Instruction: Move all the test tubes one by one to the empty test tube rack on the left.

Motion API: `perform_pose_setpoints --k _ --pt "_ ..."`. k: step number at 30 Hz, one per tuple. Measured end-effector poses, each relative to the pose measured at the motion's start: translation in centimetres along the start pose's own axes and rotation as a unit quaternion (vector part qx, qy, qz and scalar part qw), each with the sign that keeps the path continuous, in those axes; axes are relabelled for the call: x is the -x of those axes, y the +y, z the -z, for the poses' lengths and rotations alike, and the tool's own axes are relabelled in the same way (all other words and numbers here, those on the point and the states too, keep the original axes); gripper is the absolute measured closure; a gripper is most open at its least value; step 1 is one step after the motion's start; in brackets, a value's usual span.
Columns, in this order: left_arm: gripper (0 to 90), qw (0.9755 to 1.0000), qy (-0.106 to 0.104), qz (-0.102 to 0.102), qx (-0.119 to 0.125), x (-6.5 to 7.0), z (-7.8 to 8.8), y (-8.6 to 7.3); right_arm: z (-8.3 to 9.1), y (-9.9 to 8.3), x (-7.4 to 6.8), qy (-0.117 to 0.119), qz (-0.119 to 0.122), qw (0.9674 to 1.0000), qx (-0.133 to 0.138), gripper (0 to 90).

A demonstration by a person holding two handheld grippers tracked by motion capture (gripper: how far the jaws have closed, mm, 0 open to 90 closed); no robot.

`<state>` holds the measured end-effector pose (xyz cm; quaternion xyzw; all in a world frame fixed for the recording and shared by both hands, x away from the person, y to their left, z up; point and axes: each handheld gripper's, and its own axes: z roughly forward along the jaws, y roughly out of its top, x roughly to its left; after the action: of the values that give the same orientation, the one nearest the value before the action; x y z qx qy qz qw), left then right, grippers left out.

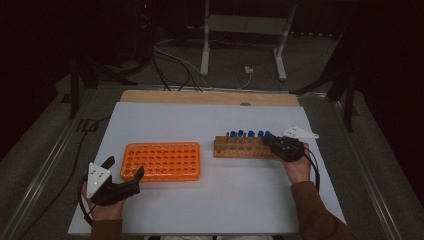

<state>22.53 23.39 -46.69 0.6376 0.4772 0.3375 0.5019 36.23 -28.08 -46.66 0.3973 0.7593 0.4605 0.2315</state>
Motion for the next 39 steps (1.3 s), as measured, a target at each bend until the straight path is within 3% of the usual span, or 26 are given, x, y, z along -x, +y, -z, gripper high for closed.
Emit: perform_pose_setpoints --k 17,28,39 --pt "1.4 1.0 -0.001 -0.001 -0.007 0.1 -0.2 -0.1 1.9 1.1 0.0 -0.003 -0.017 0.9993 0.032 76.4" --pt "1.4 1.0 -0.003 -0.004 -0.008 0.3 -0.3 -0.1 3.3 2.8 -0.2 -0.004 -0.018 0.9985 0.052 76.5" --pt "1.4 0.9999 -0.003 -0.007 -0.012 0.5 -0.5 -0.1 4.8 4.0 -0.9 -0.001 -0.004 0.9977 0.068 76.5"
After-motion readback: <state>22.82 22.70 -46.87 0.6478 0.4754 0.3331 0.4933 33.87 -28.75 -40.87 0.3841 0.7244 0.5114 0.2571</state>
